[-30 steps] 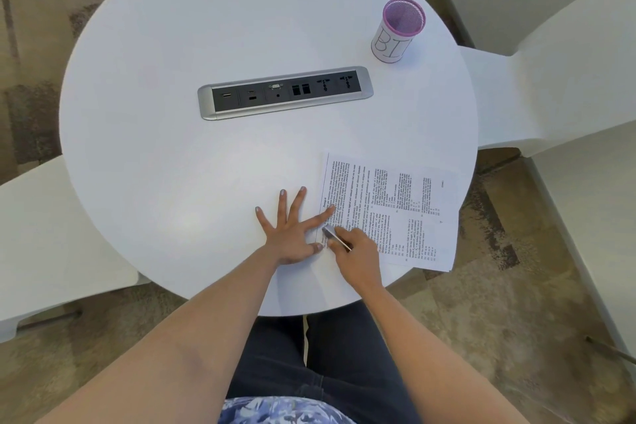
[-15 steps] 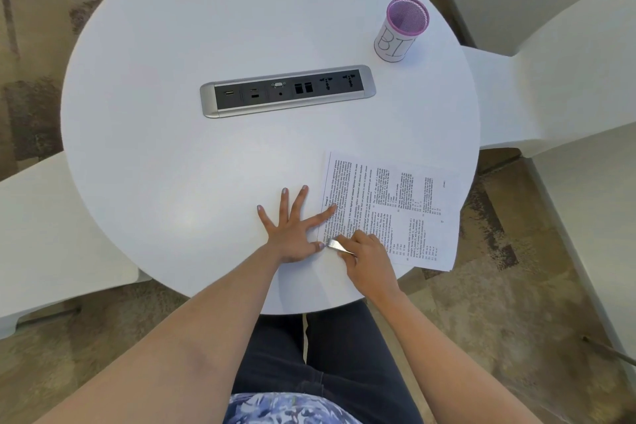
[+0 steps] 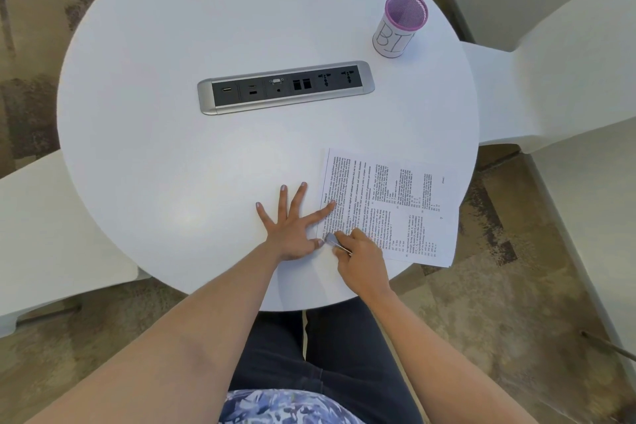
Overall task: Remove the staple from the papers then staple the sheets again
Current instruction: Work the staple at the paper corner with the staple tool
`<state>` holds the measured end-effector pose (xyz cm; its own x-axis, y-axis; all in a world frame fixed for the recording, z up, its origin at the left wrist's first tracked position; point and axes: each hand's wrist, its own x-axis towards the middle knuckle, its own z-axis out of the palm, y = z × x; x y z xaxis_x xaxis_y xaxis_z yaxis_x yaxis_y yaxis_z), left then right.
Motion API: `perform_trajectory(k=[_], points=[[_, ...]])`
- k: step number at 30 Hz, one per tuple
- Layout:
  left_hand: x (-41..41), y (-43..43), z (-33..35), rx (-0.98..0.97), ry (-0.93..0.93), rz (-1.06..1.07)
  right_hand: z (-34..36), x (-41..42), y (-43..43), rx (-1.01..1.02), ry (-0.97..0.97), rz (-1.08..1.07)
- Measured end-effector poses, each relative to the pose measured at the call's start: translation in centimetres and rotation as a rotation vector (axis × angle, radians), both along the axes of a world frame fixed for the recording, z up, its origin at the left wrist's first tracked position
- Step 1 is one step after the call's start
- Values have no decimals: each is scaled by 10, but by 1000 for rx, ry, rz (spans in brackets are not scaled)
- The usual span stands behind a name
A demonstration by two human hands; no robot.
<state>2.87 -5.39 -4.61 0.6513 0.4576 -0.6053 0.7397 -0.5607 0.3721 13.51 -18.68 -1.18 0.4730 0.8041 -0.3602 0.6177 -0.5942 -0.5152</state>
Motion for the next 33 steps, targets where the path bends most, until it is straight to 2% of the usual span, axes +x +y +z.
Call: perform_trajectory(k=[4,6,14,17,21,24,27,33], points=[[-1,0,-1,-12,-12,3,-2,-5,18,15,185,-266],[-1,1,-1,-15,-9,1,-3,0,22,11,226,-313],[0,0,-3,-3,4,-12,4,20,-3,-19,-6,74],[-1,1,-2,-6,1,-7,8,15,-1,-30,-150,215],[-1,0,-2,-1,1,5,10,11,1,-36,-312,313],[-1,0,-3,7,0,10,10,12,2,-29,-364,374],[-1,0,-3,10,2,9,7,10,3,-44,-269,302],[-1,0,-1,1,0,0,-1,-2,1,-18,79,-103]])
